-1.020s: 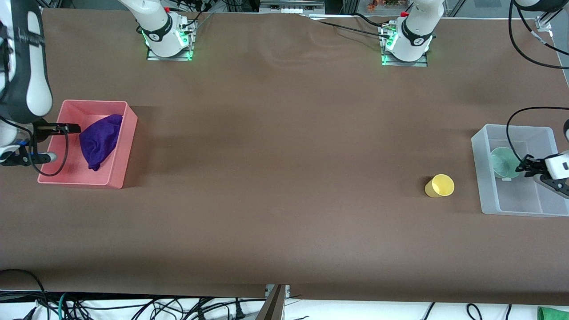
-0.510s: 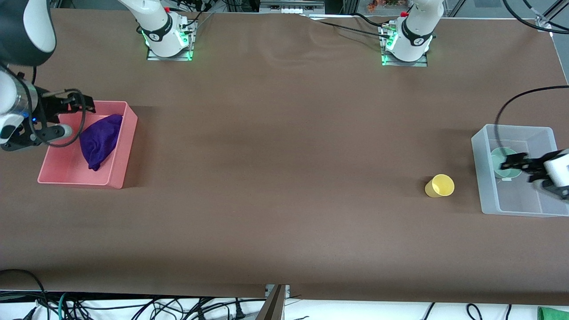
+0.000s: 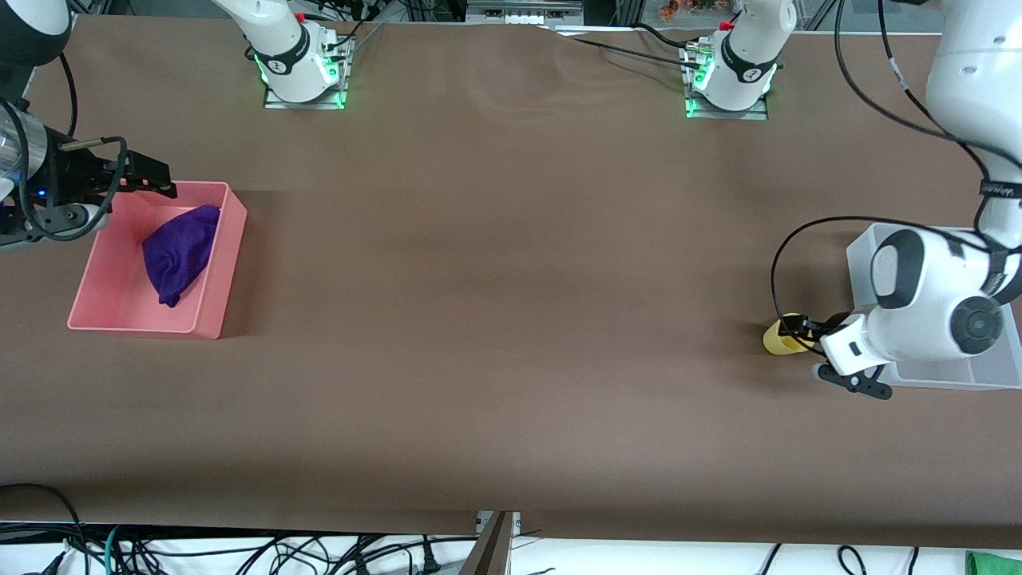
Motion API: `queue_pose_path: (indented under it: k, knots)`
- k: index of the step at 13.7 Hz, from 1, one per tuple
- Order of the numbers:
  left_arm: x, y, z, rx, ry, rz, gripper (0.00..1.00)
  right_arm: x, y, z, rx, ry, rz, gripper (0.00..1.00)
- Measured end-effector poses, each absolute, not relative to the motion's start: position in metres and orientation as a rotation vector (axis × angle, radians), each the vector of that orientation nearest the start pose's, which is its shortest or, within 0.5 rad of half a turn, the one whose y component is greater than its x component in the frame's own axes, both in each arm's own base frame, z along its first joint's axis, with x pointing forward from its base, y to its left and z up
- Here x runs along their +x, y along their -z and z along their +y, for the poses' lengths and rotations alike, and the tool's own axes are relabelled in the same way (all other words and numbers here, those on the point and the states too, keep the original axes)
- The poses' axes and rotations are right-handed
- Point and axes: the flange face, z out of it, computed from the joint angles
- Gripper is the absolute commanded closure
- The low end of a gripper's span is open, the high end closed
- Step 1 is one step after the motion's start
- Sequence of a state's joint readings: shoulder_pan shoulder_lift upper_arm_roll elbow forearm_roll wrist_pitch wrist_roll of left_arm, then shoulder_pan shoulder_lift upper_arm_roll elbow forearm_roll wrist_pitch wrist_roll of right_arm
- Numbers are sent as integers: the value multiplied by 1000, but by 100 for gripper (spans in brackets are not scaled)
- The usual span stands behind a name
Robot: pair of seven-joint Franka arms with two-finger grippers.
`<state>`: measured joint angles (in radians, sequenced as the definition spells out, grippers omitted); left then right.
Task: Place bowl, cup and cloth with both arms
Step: 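Grasp the yellow cup with the left gripper, then carry the yellow cup into the green bowl with the left gripper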
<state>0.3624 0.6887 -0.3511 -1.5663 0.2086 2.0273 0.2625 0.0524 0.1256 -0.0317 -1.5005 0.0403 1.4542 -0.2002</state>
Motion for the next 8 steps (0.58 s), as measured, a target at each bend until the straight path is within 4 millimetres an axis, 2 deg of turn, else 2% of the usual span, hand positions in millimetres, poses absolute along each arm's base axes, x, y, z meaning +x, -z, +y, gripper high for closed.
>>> queue_pose_path:
  k: [2,3,5,8]
  knots:
    - [677,-243,61,-3147,-277,526,1,581,-583,8,-3071,-210,-310,0]
    - [677,-244,65,-3145,-275,538,19,582,-588,0,-3078,-183,-287,0]
    - [676,-240,67,-3146,-285,547,100,581,-600,-10,-3090,-146,-263,0]
    - [674,-226,66,-3153,-304,553,100,579,-610,-8,-3144,-123,-288,0]
